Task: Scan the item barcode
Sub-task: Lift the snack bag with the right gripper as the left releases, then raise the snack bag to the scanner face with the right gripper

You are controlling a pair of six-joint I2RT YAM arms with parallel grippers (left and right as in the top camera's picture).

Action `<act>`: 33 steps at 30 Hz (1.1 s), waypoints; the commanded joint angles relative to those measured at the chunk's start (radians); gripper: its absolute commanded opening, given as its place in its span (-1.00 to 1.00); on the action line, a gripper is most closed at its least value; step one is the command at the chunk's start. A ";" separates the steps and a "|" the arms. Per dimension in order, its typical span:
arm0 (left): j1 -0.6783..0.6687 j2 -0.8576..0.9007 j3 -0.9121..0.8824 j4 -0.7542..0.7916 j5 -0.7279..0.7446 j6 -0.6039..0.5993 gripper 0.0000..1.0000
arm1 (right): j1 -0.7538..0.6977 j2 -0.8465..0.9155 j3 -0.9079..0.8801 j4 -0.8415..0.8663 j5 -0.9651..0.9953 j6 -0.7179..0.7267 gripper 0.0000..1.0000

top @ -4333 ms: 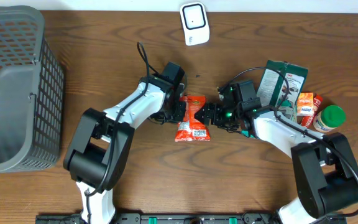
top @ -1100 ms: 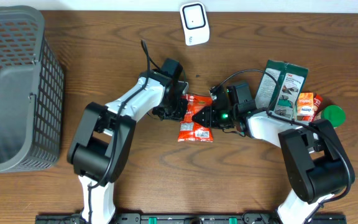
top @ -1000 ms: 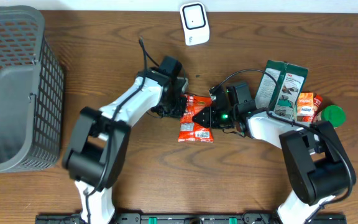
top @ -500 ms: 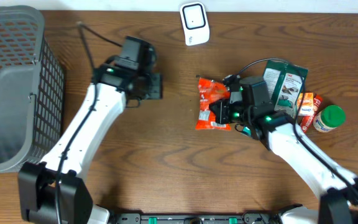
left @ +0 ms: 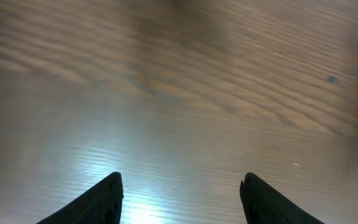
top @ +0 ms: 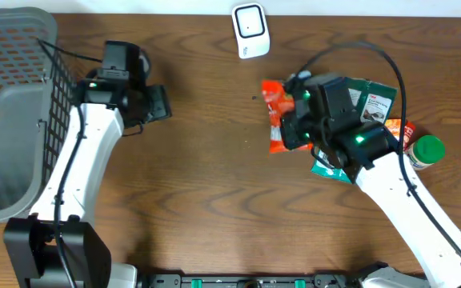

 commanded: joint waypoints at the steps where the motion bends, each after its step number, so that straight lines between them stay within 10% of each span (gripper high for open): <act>1: 0.037 -0.019 -0.009 -0.025 -0.039 -0.003 0.45 | 0.072 -0.011 0.046 -0.026 0.124 -0.102 -0.98; 17: 0.039 -0.019 -0.009 -0.061 -0.039 -0.003 0.66 | 0.117 -0.010 0.086 0.042 0.094 -0.040 -0.98; 33: 0.039 -0.019 -0.009 -0.062 -0.039 -0.003 0.67 | 0.117 0.332 0.684 -0.090 0.341 -0.220 -0.98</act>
